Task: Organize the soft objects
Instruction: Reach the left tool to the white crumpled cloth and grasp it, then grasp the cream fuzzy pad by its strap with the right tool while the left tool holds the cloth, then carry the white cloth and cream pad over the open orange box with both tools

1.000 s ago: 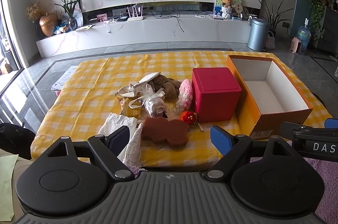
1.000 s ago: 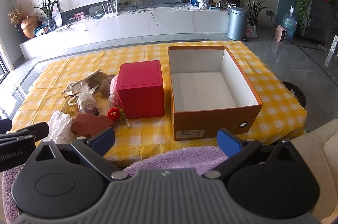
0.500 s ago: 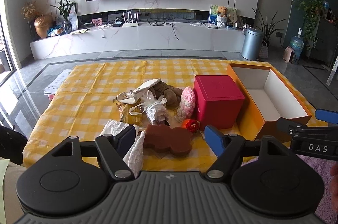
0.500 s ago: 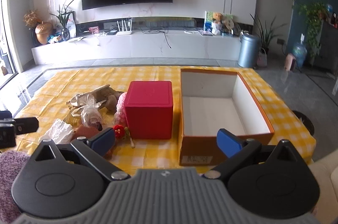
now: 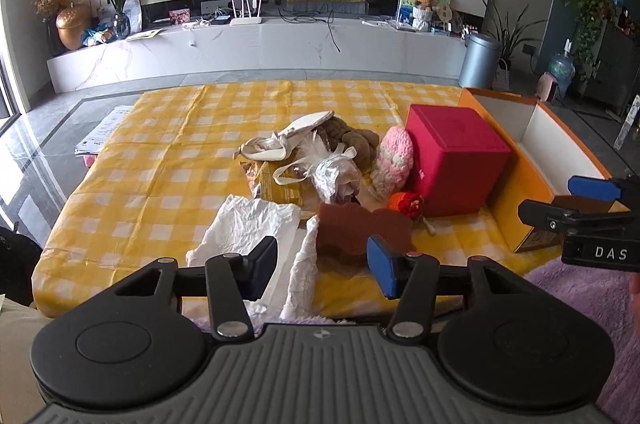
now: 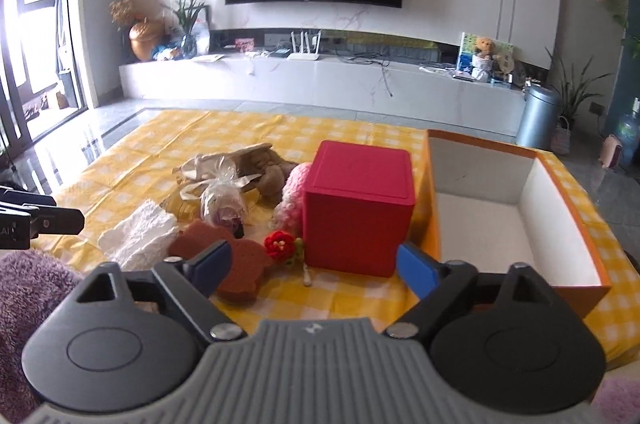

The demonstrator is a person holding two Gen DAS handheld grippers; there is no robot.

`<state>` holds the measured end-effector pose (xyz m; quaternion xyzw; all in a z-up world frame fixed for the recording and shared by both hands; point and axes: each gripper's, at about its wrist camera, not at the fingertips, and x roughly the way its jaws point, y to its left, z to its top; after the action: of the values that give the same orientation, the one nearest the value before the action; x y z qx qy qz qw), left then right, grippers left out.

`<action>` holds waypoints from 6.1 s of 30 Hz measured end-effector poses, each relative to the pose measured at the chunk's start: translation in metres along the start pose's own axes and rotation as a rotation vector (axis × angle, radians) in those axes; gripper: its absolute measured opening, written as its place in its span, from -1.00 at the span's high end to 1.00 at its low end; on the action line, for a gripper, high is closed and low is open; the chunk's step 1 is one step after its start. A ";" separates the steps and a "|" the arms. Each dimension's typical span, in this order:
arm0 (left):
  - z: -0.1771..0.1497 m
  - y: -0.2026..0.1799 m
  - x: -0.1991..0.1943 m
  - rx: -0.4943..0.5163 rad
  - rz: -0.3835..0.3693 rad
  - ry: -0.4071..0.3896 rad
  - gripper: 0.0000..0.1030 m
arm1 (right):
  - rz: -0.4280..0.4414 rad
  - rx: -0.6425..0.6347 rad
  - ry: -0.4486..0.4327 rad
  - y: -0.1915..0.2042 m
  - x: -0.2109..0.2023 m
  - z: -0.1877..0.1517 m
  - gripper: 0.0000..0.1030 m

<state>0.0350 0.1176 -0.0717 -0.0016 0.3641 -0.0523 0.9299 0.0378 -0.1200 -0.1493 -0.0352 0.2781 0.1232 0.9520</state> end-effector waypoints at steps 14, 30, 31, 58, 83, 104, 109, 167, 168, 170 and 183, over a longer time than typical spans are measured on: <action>0.001 0.026 0.080 0.072 0.021 0.220 -0.62 | 0.173 -0.050 0.188 0.046 0.102 -0.004 -0.37; 0.007 0.040 0.161 0.024 0.105 0.484 -0.55 | 0.192 -0.016 0.315 0.046 0.153 -0.015 -0.44; 0.007 0.043 0.162 0.011 0.102 0.490 -0.47 | 0.193 -0.016 0.314 0.047 0.152 -0.015 -0.44; 0.058 0.118 0.097 -0.323 0.056 0.144 0.74 | 0.273 -0.135 0.145 0.090 0.192 0.067 -0.44; 0.040 0.124 0.167 -0.207 0.151 0.295 0.55 | 0.182 -0.285 0.259 0.129 0.310 0.103 0.61; 0.064 0.130 0.162 -0.245 0.205 0.208 0.70 | 0.287 -0.396 0.258 0.145 0.316 0.112 0.27; 0.054 0.134 0.173 -0.243 0.204 0.250 0.34 | 0.298 -0.378 0.315 0.145 0.334 0.104 0.21; -0.004 -0.015 0.092 -0.209 -0.055 0.268 0.78 | 0.235 0.105 0.341 -0.013 0.100 -0.035 0.70; -0.005 -0.015 0.092 -0.211 -0.057 0.269 0.78 | 0.215 0.090 0.336 -0.012 0.100 -0.035 0.12; -0.004 -0.015 0.094 -0.207 -0.055 0.273 0.78 | 0.170 0.080 0.327 -0.013 0.102 -0.036 -0.59; -0.008 -0.011 0.101 -0.216 -0.062 0.289 0.78 | 0.121 0.097 0.410 -0.014 0.143 -0.053 -0.27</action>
<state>0.1024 0.0966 -0.1457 -0.1053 0.4973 -0.0414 0.8602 0.1309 -0.1103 -0.2709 0.0031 0.4731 0.1567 0.8670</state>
